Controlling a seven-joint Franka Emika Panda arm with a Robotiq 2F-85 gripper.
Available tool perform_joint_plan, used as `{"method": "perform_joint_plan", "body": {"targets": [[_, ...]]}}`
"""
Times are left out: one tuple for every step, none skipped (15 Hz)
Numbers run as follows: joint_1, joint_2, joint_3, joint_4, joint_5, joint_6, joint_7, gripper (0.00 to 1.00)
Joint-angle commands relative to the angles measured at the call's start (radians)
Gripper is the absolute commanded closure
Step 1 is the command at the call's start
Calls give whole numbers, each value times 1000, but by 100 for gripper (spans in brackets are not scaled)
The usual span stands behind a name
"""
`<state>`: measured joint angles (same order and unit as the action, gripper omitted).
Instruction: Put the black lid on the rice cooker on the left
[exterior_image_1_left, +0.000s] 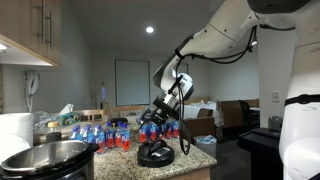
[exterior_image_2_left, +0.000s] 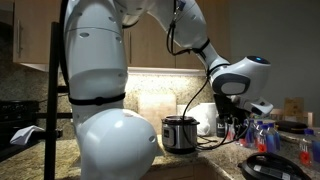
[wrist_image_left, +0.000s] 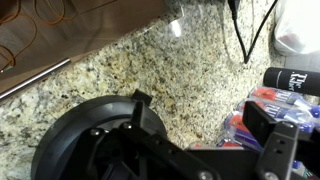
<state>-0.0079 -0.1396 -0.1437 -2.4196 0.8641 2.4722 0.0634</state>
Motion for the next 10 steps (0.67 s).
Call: {"method": "perform_joint_plan", "body": {"targets": [[-23, 65, 27, 25, 43, 110, 12, 0], [-28, 92, 24, 36, 67, 159, 25, 0], [-35, 121, 14, 53, 100, 191, 14, 0], [-47, 157, 4, 75, 119, 204, 21, 0], [-41, 194, -23, 101, 155, 215, 11, 0], [-57, 234, -35, 134, 165, 201, 15, 0], [-64, 272, -47, 163, 170, 197, 25, 0], [-72, 315, -58, 196, 160, 188, 30, 0], [-77, 358, -68, 227, 135, 182, 50, 0], [-103, 395, -47, 251, 99, 182, 84, 0]]}}
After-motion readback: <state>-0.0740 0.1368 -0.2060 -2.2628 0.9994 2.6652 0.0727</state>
